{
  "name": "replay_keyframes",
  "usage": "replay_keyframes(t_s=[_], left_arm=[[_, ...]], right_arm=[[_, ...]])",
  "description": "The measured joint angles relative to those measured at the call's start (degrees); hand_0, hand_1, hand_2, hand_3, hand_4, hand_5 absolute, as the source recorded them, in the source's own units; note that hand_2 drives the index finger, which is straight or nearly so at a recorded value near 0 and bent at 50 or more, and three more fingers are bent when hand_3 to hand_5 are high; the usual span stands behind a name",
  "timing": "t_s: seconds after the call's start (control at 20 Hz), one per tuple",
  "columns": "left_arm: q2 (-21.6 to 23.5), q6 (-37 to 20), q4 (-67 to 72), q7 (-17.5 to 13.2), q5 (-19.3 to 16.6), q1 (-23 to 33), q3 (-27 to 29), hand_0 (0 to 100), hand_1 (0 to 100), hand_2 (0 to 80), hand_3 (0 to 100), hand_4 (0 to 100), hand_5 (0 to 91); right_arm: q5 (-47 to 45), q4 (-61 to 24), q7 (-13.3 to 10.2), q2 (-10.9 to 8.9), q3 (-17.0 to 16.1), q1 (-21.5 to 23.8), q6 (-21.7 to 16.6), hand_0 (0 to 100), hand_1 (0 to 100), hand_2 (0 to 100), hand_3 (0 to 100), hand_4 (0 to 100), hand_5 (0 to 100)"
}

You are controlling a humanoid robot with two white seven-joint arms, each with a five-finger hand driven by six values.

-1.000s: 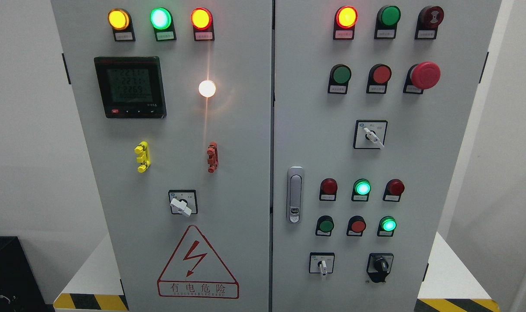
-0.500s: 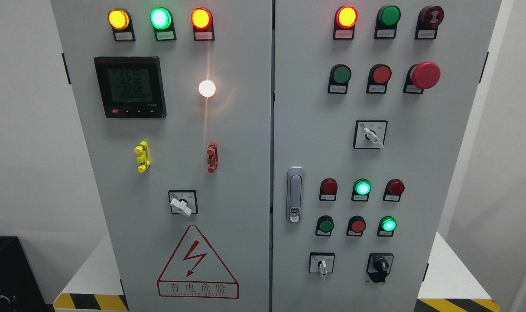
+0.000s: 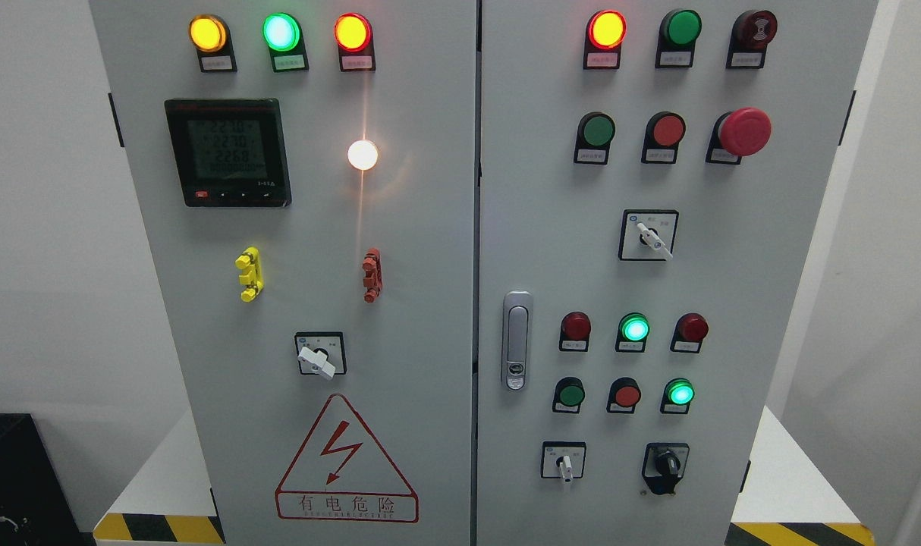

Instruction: Flip black knob to close circuit

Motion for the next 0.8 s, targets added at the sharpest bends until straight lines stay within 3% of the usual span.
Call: replay_keyframes(t_s=[0.8], left_arm=[[0.0,0.0,0.0,0.0,0.0,0.0,0.0,12,56,0.0,0,0,0.0]], right_arm=[[7.5,-7.4,-1.8,0.31,-2.0,-7.3,2.3,0,0,80,99,86,86]])
